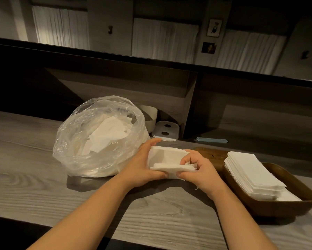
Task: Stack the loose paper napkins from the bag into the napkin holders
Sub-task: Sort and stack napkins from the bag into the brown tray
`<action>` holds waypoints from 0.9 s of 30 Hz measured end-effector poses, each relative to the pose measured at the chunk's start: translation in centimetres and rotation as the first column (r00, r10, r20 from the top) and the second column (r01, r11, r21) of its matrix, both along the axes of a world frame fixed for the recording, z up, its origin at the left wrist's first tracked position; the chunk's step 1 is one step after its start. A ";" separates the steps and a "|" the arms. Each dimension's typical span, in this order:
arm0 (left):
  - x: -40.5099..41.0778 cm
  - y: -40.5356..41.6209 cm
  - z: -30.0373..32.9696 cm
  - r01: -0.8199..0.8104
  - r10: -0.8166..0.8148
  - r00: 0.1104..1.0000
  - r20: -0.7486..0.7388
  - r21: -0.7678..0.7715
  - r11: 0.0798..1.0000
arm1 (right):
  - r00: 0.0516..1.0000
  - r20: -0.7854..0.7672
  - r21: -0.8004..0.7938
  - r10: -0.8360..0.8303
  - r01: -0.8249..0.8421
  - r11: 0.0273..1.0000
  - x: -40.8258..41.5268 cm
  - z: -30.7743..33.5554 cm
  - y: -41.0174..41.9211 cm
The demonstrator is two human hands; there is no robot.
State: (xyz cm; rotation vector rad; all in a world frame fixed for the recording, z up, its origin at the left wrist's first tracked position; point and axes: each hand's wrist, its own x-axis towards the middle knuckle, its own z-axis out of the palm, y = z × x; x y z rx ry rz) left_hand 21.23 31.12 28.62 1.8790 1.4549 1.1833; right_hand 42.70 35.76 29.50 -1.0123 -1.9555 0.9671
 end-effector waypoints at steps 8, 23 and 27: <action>-0.2 -0.4 0.3 0.049 -0.049 0.999 0.002 -0.062 0.997 | 0.999 0.035 -0.019 -0.030 0.031 0.999 -0.4 0.1 -0.4; 0.6 -0.2 0.1 0.081 -0.081 0.997 0.016 -0.004 0.997 | 0.993 0.074 -0.001 -0.088 0.089 0.996 -0.9 0.6 -0.7; 0.6 -0.2 0.1 0.069 -0.069 0.998 0.012 -0.028 0.997 | 0.995 0.012 -0.056 -0.104 0.104 0.993 -1.0 1.0 -1.1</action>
